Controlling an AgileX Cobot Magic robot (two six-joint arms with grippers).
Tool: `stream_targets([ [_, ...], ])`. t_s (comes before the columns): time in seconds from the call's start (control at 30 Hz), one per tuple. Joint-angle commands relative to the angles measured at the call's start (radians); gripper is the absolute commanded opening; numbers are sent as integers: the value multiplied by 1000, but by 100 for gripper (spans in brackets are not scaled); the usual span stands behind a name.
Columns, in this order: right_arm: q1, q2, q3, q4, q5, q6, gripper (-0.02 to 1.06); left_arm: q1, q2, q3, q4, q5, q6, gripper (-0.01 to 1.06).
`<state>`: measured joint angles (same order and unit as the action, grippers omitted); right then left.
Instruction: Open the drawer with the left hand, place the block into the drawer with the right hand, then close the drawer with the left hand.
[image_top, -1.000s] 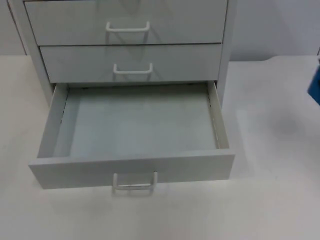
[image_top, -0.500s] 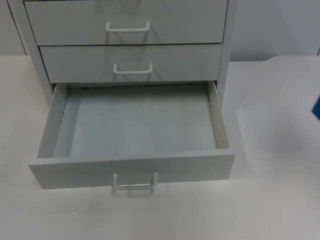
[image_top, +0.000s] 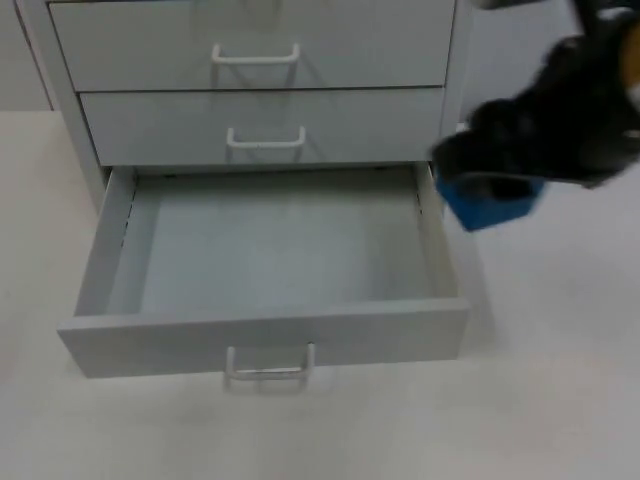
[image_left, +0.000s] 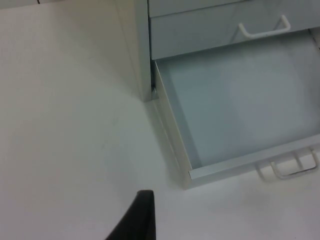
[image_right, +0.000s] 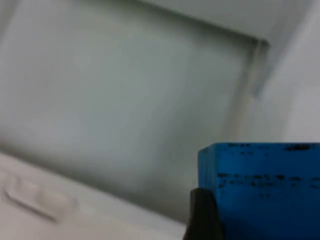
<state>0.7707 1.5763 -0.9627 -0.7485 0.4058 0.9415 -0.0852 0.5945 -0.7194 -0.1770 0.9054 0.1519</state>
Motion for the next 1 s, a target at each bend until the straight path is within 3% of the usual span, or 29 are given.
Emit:
stream_targets([
  [0.0,32,47,-51,-107,-5,111,0,5,-5,-3,5,6,2,105],
  [0.13,69,183,-179,-171,-9,189,0,5,-5,-3,5,6,2,105],
  [0.37,68,408,-358,-174,-39,194,0,5,-5,-3,8,6,2,105],
  [0.8,64,655,-509,-192,-63,202,1,5,-5,-3,36,6,2,105],
  [0.87,64,674,-511,-192,-78,201,7,5,-5,-3,36,6,2,105],
  [0.97,64,683,-511,-192,-80,201,29,5,-5,-3,36,6,2,105],
])
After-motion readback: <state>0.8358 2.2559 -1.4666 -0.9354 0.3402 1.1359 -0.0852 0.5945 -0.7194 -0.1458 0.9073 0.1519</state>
